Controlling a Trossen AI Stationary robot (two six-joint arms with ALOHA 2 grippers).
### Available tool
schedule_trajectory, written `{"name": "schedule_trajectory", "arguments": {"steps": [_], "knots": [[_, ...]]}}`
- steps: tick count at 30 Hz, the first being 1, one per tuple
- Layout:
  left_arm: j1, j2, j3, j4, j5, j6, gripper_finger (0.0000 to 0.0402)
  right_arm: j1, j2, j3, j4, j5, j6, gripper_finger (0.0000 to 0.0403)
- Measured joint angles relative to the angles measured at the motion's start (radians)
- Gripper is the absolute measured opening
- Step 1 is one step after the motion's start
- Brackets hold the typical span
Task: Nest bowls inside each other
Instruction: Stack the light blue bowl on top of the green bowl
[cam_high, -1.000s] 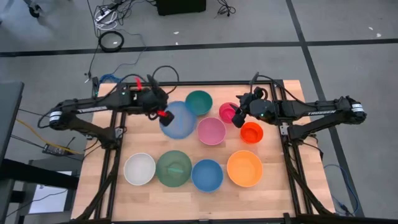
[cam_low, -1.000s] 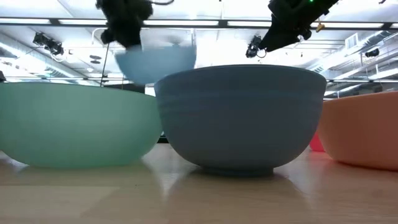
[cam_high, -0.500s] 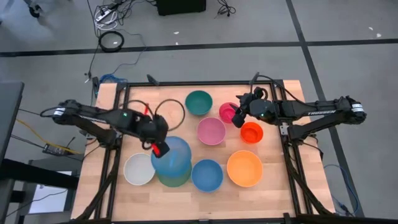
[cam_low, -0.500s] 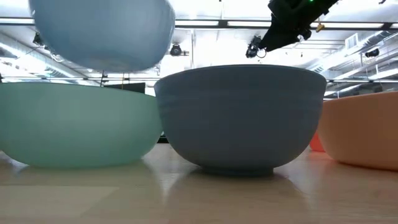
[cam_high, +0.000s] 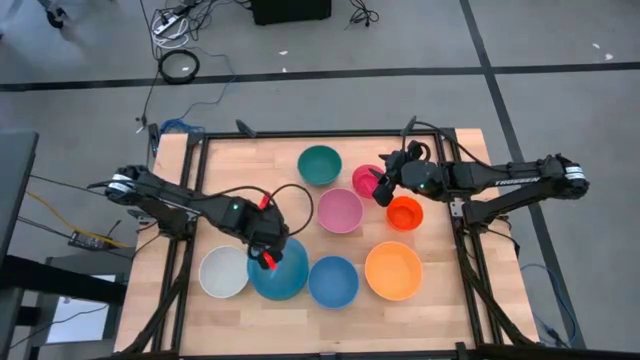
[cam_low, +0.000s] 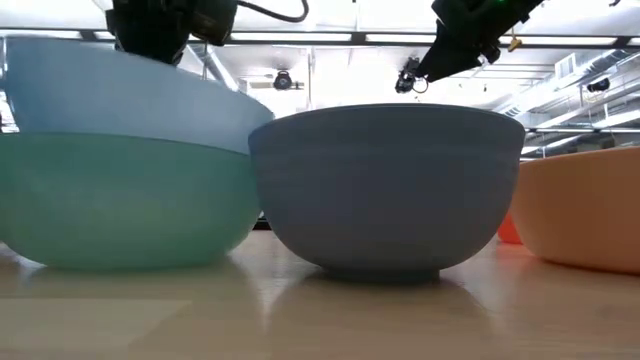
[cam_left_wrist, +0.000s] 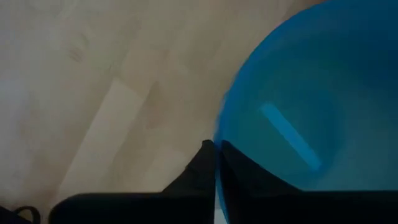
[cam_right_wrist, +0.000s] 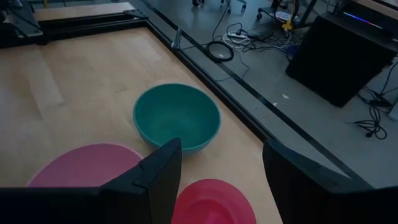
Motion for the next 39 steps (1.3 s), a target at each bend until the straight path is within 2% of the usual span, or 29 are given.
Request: {"name": "schedule_trajectory", "arguments": {"steps": [7, 14, 28, 39], "knots": [[0.0, -0.003, 0.0, 0.003, -0.016, -0.006, 0.0072, 0.0, 0.0, 0.0, 0.0, 0.0, 0.0, 0.0212], [0.0, -0.003, 0.0, 0.004, -0.003, -0.014, 0.0102, 0.0, 0.0, 0.0, 0.0, -0.018, 0.004, 0.0212], [0.0, -0.055, 0.0, -0.001, 0.005, -0.004, 0.0105, 0.0, 0.0, 0.0, 0.018, -0.019, 0.006, 0.0212], [0.0, -0.054, -0.014, 0.025, 0.07, 0.008, 0.0106, 0.0, 0.0, 0.0, 0.019, -0.019, 0.006, 0.0212]]}}
